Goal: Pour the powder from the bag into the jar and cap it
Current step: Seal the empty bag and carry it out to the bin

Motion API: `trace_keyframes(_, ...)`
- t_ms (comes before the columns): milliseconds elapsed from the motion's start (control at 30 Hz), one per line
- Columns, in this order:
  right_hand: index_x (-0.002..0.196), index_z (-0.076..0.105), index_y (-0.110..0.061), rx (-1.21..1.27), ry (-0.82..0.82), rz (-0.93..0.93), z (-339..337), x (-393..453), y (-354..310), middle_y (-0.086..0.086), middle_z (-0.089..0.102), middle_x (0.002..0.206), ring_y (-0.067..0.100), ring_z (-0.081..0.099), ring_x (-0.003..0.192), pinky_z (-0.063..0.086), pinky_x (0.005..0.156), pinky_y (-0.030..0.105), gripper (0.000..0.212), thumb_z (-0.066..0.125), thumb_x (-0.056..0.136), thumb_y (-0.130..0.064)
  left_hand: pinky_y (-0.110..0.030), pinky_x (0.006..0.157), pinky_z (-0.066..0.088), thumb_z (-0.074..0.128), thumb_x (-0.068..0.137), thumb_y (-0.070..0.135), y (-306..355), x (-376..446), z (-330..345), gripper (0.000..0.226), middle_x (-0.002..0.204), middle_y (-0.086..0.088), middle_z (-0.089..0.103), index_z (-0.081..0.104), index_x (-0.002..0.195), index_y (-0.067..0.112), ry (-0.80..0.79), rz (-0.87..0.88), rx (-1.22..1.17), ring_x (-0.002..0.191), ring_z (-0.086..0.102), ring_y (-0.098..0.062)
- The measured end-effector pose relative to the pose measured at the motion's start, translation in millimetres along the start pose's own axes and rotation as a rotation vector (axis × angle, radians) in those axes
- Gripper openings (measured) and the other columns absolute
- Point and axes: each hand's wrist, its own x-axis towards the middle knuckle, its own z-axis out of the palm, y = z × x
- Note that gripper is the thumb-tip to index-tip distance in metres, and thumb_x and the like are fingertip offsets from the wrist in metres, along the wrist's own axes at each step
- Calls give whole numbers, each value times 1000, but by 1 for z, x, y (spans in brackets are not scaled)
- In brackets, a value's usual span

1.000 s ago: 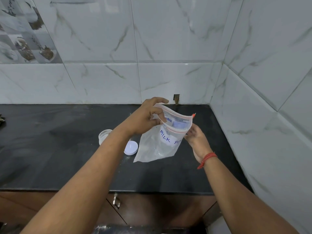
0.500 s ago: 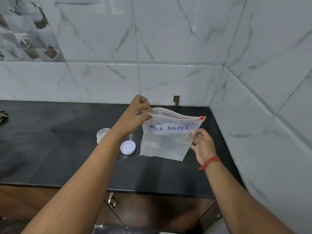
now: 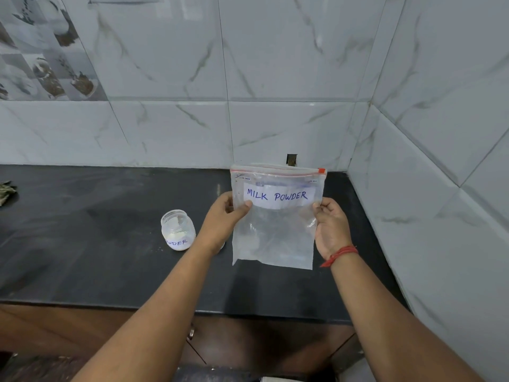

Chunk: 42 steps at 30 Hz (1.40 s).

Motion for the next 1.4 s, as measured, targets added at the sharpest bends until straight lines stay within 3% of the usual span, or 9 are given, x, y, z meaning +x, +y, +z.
trace_keyframes(100, 93, 66, -13, -70, 12, -10, 5, 3, 3, 7, 76, 94, 22, 74, 85, 58, 74, 37, 12, 58, 99, -6, -26, 77, 56, 72, 93, 42, 7, -2, 4, 36, 117, 7, 75, 64, 124, 25, 21, 11, 0, 105, 73, -12)
trace_keyframes(233, 91, 67, -14, -154, -6, -38, 15, 6, 9, 10, 77, 95, 28, 73, 88, 59, 81, 45, 11, 60, 97, -8, -25, 88, 55, 82, 84, 46, 14, 2, 8, 52, 120, 18, 66, 51, 124, 34, 127, 41, 63, 108, 65, 0)
trace_keyframes(567, 82, 68, -19, -243, 115, -71, 29, 21, 5, 12, 76, 91, 34, 71, 84, 59, 82, 56, 15, 63, 93, -12, -44, 90, 61, 65, 97, 15, 14, 32, -18, 16, 107, 4, 73, 65, 111, 24, 212, 67, 127, 98, 72, -16)
trace_keyframes(733, 88, 68, -16, -223, 193, -80, 37, 27, 1, 7, 76, 94, 28, 73, 91, 61, 82, 52, 10, 62, 96, -14, -27, 88, 57, 65, 98, 11, 9, 40, -23, 25, 108, 11, 74, 65, 121, 22, 215, 93, 63, 98, 70, -4)
trace_keyframes(867, 92, 68, -16, -190, 214, -58, 42, 32, 0, 7, 76, 97, 29, 74, 92, 61, 82, 53, 7, 62, 96, -16, -39, 92, 60, 74, 92, 20, -4, 46, -27, 32, 114, 1, 74, 64, 122, 25, 68, -21, 34, 107, 72, -21)
trace_keyframes(967, 98, 67, -15, -200, 105, -24, 42, 33, -2, 12, 75, 103, 33, 73, 96, 60, 85, 54, 4, 64, 95, -15, -42, 92, 60, 70, 93, 9, -8, 49, -30, 30, 111, 1, 74, 65, 120, 22, 92, -30, 59, 106, 71, -24)
trace_keyframes(1100, 114, 64, -19, -292, -139, 62, 39, 32, -3, 8, 74, 111, 29, 71, 104, 58, 89, 53, 35, 68, 86, 2, -39, 92, 60, 67, 95, 7, -8, 55, -34, 24, 108, 4, 76, 68, 111, 25, 110, 0, 58, 104, 72, -22)
trace_keyframes(1300, 104, 73, -19, -324, -121, 49, 36, 37, -1, 6, 77, 104, 28, 74, 98, 59, 88, 51, 37, 63, 87, 11, -47, 91, 61, 63, 96, 3, -8, 66, -43, 24, 104, -2, 78, 71, 100, 25, 82, -11, 28, 100, 74, -27)
trace_keyframes(1400, 96, 76, -15, -340, -122, 49, 36, 41, -3, 9, 77, 100, 30, 73, 95, 58, 87, 48, 34, 60, 87, 13, -43, 87, 60, 61, 95, 0, -7, 70, -46, 26, 99, 0, 79, 74, 97, 23, 83, -21, 28, 93, 74, -26)
